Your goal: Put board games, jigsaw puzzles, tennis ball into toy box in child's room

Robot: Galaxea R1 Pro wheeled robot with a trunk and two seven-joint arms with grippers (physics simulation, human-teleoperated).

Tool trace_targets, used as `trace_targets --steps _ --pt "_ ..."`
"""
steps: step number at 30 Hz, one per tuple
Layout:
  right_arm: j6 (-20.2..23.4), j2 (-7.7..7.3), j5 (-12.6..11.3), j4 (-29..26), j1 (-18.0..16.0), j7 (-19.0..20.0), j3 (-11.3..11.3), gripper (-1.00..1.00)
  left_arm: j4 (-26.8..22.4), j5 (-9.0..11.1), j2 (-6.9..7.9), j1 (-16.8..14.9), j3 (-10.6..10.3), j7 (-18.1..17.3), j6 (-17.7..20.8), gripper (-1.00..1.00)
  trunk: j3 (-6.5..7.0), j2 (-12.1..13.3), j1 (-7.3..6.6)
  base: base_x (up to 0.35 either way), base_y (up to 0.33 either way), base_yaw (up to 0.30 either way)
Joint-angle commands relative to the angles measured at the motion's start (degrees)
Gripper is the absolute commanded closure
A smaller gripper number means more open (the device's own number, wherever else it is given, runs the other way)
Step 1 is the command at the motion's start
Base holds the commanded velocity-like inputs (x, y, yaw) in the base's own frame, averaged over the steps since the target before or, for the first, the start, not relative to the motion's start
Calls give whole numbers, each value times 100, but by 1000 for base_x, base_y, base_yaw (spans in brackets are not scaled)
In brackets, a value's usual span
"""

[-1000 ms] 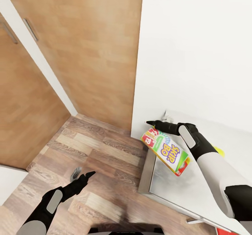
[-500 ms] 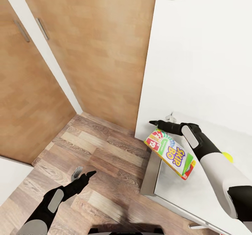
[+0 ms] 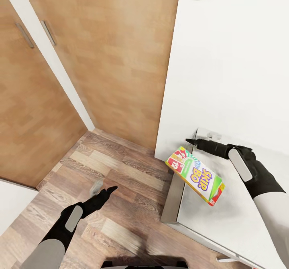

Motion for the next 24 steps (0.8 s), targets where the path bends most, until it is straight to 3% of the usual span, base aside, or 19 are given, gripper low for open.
trace_targets --steps 1,2,3,7,10,13,18,24 --pt "24 -117 -9 -363 192 1 -120 -100 33 13 -29 -122 -61 10 38 -100 -8 -10 3 0 0 2" --pt "35 -211 -9 -729 394 -2 -285 -100 96 4 -51 -255 -137 44 30 -100 -8 -10 3 0 0 2" --pt "35 -211 -9 -729 394 -2 -285 -100 96 4 -51 -255 -137 44 30 -100 -8 -10 3 0 0 2" --pt "148 -431 -6 -2074 1197 -10 -1090 -100 600 -17 -102 -859 -333 135 -10 -100 -8 -10 3 0 0 1" --pt "200 -457 -6 -2337 1377 -4 -1278 -100 727 -24 -113 -999 -365 147 -34 -100 -8 -10 3 0 0 0" --pt "329 -507 -12 -2859 1801 35 -1703 -100 1000 -41 -132 -1291 -428 192 -203 -100 -8 -10 3 0 0 0" --pt "400 -523 -15 -3124 2040 125 -1922 -100 1172 -49 -120 -1447 -456 246 -478 -100 -8 -10 3 0 0 0" --pt "445 -528 -16 -3259 2161 213 -2029 -100 1271 -55 -91 -1535 -471 333 -677 -100 -8 -10 3 0 0 0"
